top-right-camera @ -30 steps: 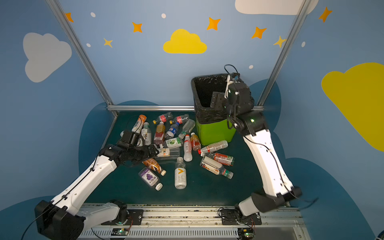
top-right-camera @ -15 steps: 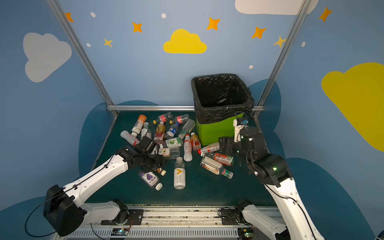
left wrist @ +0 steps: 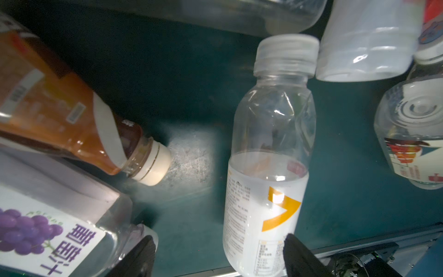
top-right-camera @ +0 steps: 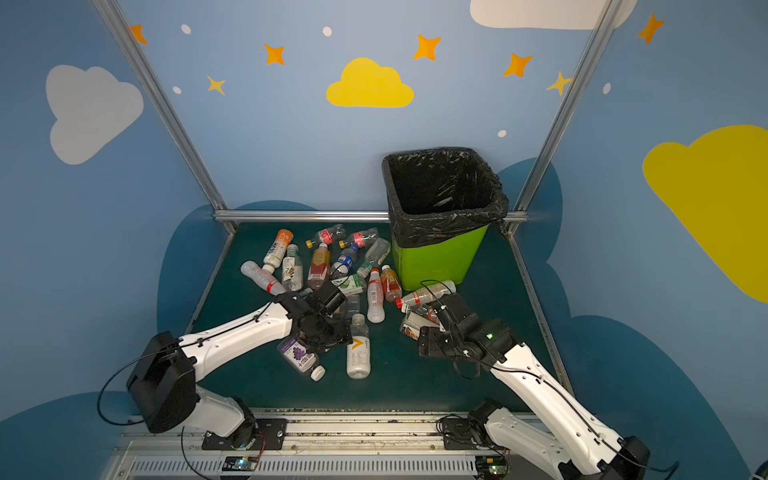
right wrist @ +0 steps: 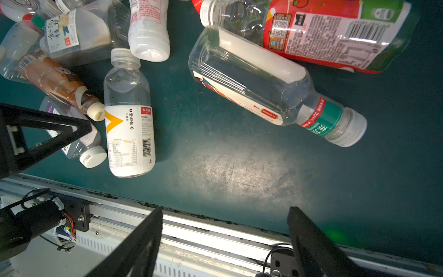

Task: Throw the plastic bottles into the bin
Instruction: 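Grasp the clear yellow-V-label bottle with left gripper while right arm returns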

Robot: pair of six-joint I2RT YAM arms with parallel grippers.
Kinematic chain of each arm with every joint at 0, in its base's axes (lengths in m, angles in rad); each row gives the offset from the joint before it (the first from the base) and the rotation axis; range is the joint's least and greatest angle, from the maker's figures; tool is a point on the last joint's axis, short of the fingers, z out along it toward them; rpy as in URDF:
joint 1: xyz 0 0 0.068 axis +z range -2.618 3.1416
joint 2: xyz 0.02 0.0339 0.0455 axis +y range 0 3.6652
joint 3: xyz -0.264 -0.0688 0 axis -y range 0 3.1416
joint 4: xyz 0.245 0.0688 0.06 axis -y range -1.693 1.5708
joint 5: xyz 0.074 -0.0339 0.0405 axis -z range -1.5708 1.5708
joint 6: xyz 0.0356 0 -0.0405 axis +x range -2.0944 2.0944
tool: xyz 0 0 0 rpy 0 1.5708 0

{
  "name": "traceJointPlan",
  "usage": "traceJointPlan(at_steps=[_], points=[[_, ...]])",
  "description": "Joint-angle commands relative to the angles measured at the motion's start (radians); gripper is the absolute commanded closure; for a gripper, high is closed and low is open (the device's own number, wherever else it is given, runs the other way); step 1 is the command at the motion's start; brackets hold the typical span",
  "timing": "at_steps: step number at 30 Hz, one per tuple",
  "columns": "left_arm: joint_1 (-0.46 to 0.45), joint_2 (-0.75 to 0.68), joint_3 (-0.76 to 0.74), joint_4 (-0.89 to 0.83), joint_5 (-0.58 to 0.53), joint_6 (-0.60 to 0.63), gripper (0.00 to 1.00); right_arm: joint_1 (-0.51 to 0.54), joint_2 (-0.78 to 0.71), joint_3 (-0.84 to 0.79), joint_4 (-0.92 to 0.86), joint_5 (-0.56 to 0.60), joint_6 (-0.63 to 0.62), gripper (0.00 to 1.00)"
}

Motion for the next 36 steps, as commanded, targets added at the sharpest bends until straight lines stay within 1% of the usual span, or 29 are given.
traceJointPlan(at_steps=[1,10,12,16,21,23,25,27,32,36], points=[[-0.005,0.042,0.042,0.017,-0.011,0.039,0.15,0.009,-0.005,-0.009,0.037,-0.02,0.02,0.17],[-0.035,0.194,0.122,0.091,0.016,0.114,0.14,0.008,0.023,-0.007,0.06,-0.041,-0.002,0.17],[-0.043,0.232,0.141,0.095,0.052,0.12,0.15,0.01,0.027,-0.009,0.07,-0.047,-0.001,0.17],[-0.051,0.291,0.17,0.099,0.072,0.122,0.18,0.009,0.033,-0.011,0.077,-0.053,-0.001,0.17],[-0.053,0.322,0.187,0.1,0.079,0.122,0.22,0.009,0.033,-0.009,0.072,-0.052,-0.007,0.16],[-0.054,0.331,0.19,0.099,0.083,0.122,0.27,0.008,0.031,-0.009,0.071,-0.046,-0.008,0.16],[-0.054,0.333,0.193,0.092,0.09,0.121,0.35,0.008,0.032,-0.007,0.07,-0.043,-0.009,0.17],[-0.054,0.322,0.201,0.071,0.083,0.12,0.38,0.008,0.031,-0.001,0.069,-0.044,-0.011,0.17],[-0.046,0.251,0.219,-0.001,0.037,0.118,0.38,0.008,0.029,0.007,0.069,-0.042,-0.018,0.16],[-0.005,0.168,0.213,-0.041,0.03,0.102,0.38,0.006,0.035,0.005,0.077,-0.044,-0.023,0.17]])
